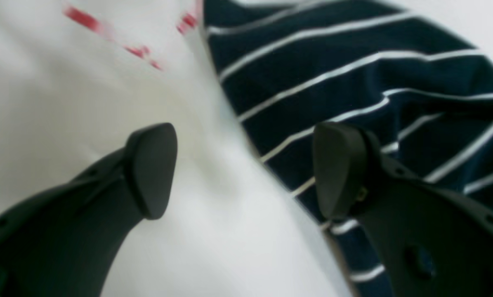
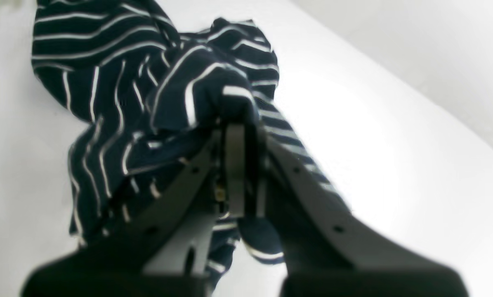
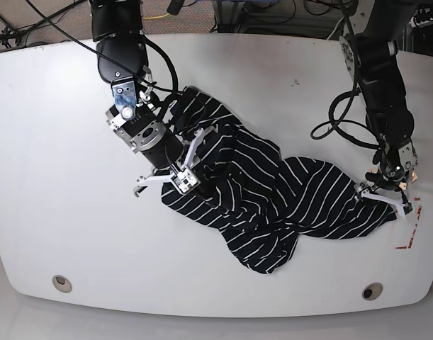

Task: Fold the T-shirt properly
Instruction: 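Reach the left gripper to the shirt edge and grasp it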

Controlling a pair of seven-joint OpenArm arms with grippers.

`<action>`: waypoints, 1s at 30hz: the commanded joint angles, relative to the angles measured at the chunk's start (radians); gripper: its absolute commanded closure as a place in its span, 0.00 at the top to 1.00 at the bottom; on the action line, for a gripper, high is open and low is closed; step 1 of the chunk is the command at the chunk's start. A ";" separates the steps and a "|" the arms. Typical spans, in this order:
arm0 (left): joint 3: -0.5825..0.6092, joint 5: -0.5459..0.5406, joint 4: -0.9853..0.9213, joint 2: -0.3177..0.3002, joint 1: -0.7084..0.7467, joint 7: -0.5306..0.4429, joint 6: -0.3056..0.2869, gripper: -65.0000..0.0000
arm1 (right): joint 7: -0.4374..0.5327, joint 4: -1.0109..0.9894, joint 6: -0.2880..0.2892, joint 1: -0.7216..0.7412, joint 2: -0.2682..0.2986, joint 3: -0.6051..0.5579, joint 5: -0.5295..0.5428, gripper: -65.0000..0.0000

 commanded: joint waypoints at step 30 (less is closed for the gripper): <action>-0.021 -0.008 0.170 -0.027 -0.037 -0.017 -0.002 0.00 | -0.024 0.050 -0.005 0.109 0.053 0.290 0.160 0.00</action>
